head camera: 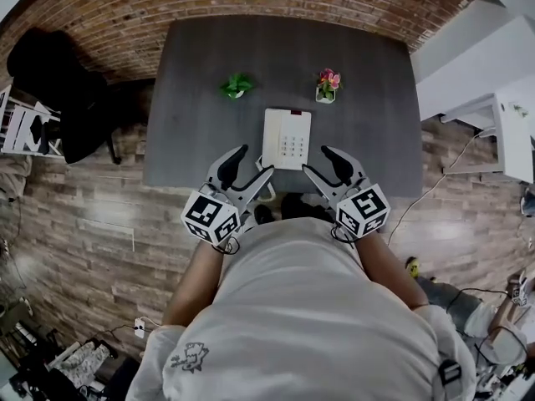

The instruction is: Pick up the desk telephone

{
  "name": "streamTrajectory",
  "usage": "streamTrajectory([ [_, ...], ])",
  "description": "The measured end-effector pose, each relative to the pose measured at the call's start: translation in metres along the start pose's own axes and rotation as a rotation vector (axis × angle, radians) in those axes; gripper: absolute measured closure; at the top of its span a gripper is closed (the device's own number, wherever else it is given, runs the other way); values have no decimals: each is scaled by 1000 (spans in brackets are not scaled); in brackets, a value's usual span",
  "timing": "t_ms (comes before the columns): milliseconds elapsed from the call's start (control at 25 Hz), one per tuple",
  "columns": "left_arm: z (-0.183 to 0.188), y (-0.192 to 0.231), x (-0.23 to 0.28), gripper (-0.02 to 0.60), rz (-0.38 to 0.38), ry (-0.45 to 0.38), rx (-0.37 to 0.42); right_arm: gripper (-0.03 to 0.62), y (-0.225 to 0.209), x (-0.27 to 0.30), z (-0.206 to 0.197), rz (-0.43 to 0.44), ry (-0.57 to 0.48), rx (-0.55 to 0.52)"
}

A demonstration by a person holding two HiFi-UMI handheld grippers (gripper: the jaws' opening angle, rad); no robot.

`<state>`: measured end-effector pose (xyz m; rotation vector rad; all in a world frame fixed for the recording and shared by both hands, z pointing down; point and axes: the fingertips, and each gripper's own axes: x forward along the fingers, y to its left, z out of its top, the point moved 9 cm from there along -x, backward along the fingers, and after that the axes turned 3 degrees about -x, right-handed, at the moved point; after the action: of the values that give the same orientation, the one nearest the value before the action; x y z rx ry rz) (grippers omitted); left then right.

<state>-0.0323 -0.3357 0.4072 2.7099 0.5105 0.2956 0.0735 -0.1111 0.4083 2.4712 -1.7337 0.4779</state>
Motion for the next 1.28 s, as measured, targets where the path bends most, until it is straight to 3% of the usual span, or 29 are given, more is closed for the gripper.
streamTrajectory([
  [360,-23,24,29,265,28,115,-42,338,-43,24,-42,10,98,55],
  [720,-62,53,77,264,21,255,-115,350,-92,48,-99,48,220,219],
  [960,-100,84,97,264,60,367,-170,366,-114,71,-156,97,339,328],
  [1280,-134,116,124,262,84,461,-219,408,-138,96,-194,127,389,414],
])
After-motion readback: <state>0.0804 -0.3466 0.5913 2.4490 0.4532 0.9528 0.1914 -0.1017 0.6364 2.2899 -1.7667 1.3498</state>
